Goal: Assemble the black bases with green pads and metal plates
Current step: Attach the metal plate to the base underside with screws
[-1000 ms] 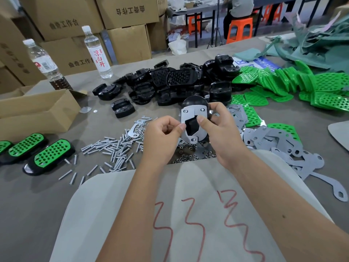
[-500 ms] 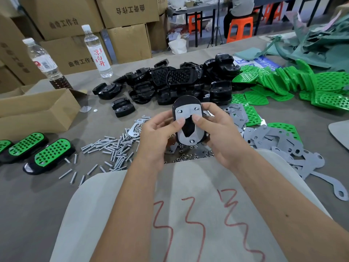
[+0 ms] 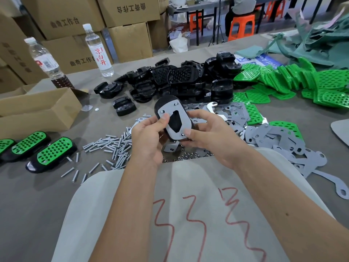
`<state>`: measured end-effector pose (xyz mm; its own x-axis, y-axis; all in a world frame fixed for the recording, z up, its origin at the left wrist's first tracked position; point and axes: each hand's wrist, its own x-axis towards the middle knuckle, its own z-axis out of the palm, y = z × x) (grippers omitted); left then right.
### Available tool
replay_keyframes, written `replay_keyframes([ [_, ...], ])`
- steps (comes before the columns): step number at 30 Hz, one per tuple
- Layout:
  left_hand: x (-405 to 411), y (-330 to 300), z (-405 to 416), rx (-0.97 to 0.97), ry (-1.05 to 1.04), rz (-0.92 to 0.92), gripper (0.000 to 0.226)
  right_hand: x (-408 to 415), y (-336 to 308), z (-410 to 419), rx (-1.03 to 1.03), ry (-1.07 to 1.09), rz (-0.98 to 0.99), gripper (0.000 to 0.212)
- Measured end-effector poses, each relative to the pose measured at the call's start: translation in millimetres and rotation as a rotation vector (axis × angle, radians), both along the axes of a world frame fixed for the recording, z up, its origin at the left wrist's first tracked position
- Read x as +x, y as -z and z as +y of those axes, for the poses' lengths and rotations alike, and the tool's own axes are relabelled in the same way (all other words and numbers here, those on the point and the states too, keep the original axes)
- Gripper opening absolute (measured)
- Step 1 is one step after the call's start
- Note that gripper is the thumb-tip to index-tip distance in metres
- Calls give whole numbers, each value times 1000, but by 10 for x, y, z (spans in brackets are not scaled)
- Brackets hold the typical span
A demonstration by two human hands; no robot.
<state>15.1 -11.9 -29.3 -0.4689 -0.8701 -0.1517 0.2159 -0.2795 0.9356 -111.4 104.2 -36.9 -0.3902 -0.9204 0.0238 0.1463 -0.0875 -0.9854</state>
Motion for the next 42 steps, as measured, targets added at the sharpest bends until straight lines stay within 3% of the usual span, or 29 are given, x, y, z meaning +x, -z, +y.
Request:
replay_keyframes([
  [9, -27, -35, 44, 30, -38, 70, 6, -18, 30, -44, -41, 34, -138, 38],
  [14, -47, 8, 65, 17, 20, 44, 10, 7, 64, -79, 47, 153, 65, 20],
  [20, -61, 13, 17, 27, -58, 22, 12, 34, 49, -83, 55, 144, 115, 16],
  [22, -45, 24, -11, 50, -118, 12, 13, 37, 67, -83, 117, 205, 312, 10],
  [24, -11, 22, -59, 75, -207, 7, 18, 12, 80, -67, 183, 243, 641, 11],
  [26, 29, 18, -124, 98, -283, 17, 22, 10, 54, -41, 258, 132, 881, 17],
  [30, 82, 39, -192, 110, -330, 6, 23, 35, -6, -38, 345, -53, 1033, 16],
  [34, 95, 57, -213, 82, -310, -52, 23, 59, 7, -50, 327, -26, 997, 18],
  [39, 71, 43, -142, 32, -163, -111, 18, 0, 6, -52, 73, 310, 621, 15],
  [42, 54, 13, -64, -23, 14, -163, 16, -36, -6, -34, -72, 382, 407, 15],
])
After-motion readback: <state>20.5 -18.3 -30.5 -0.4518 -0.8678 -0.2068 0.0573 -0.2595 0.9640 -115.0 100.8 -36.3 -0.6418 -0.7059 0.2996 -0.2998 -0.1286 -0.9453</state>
